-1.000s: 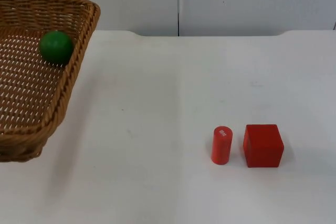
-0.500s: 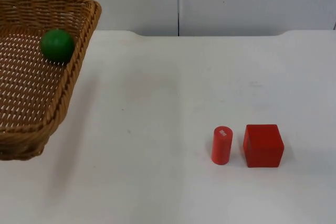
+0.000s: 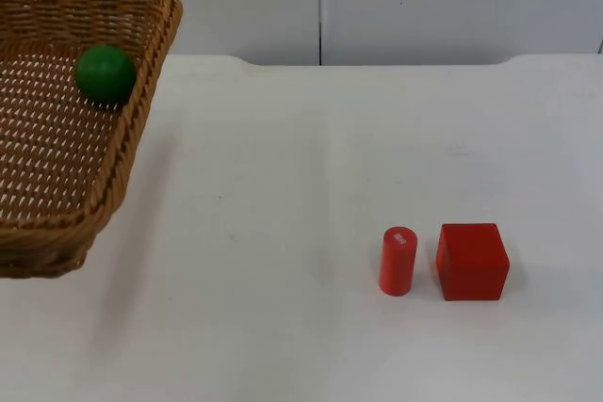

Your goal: Pick up the basket with the left hand and place the object to the left of the red cylinder into the basket with the right hand.

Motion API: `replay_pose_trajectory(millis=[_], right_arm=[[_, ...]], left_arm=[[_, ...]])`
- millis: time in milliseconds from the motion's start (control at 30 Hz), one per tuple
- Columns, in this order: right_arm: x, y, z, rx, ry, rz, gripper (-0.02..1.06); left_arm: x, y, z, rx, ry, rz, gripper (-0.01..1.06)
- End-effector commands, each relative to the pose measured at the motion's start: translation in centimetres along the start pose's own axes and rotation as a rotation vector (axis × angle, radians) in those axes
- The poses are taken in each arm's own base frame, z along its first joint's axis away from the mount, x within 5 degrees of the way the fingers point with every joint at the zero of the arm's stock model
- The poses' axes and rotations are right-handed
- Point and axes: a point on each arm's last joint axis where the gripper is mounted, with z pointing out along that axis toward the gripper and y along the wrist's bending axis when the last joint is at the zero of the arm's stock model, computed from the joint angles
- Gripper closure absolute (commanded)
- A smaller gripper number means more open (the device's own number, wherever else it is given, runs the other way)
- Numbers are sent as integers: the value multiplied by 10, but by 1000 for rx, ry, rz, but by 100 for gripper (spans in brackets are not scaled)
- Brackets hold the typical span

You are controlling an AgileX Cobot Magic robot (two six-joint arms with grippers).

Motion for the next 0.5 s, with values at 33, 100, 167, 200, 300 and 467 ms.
replay_pose_trajectory(millis=[33, 100, 167, 200, 300, 467], right_arm=[[18, 3, -11, 7, -27, 16, 19], [29, 5, -19, 7, -34, 30, 19], [35, 6, -28, 9, -45, 30, 19], [35, 6, -28, 9, -45, 30, 19], [40, 5, -40, 33, -78, 15, 19], [41, 2, -46, 73, -102, -2, 19]], left_arm=[[-5, -10, 1, 34, -42, 5, 105], [-8, -15, 9, 43, -35, 20, 105], [-13, -18, 22, 51, -33, 23, 105], [-13, -18, 22, 51, -33, 23, 105], [-22, -22, 53, 98, -16, 2, 105], [-32, -19, 98, 128, -10, -21, 105]])
